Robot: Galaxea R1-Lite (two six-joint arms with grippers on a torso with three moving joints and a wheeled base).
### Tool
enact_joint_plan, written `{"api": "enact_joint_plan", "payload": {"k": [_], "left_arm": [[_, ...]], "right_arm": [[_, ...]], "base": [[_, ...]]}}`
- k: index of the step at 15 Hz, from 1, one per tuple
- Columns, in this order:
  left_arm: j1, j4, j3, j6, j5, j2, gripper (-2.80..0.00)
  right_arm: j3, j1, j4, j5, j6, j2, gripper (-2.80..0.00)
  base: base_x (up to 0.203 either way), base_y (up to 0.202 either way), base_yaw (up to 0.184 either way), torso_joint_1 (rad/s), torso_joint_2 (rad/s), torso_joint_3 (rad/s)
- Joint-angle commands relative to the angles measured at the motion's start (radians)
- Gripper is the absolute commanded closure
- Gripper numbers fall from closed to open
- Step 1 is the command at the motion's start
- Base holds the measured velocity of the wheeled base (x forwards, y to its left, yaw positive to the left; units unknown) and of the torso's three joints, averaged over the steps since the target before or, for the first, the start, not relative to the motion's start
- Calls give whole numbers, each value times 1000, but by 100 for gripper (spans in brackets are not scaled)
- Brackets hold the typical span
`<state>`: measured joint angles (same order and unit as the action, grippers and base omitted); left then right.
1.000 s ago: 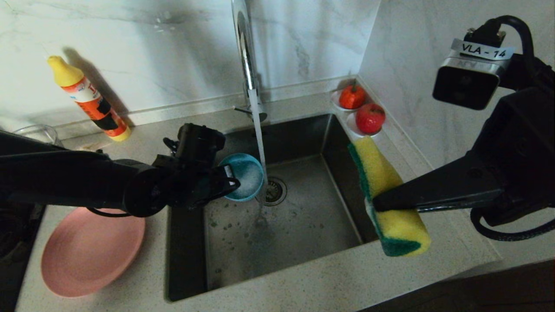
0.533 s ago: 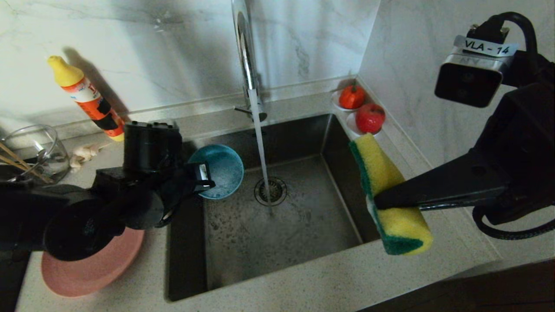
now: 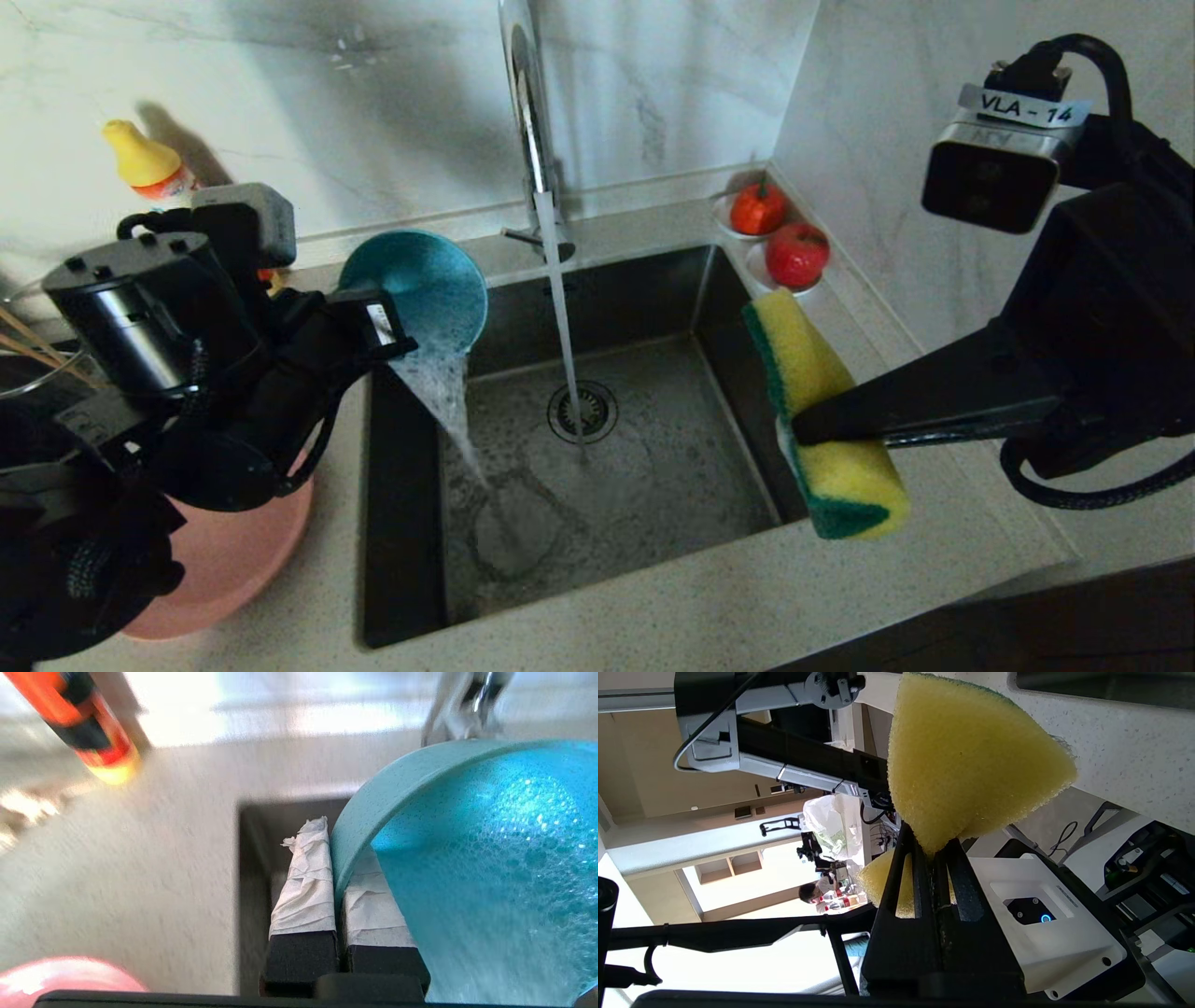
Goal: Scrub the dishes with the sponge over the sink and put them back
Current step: Rinse the bowl
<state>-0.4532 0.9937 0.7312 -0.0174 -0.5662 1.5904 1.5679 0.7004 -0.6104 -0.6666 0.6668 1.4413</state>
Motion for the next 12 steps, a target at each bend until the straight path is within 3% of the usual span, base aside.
{"api": "enact_joint_plan", "payload": {"k": [1,3,8,12], "left_arm": [[-4,57,-18,-31,-2,-25,0],[-4,139,-31,-62,-9,-24,0],[-25,374,-31,-242,-27,8,0],[-39,500,-37,-301,-23,23,0]], "right_arm": [[0,1,-3,-4,4,4,0],[0,-1,-3,-4,2,4,0],[37,-1,-8,-4,0,-2,0],[35,-4,-9,-4,2,-5,0]], "base": [[0,0,0,0,0,0],[0,0,0,0,0,0],[0,0,0,0,0,0],[0,0,0,0,0,0]]}}
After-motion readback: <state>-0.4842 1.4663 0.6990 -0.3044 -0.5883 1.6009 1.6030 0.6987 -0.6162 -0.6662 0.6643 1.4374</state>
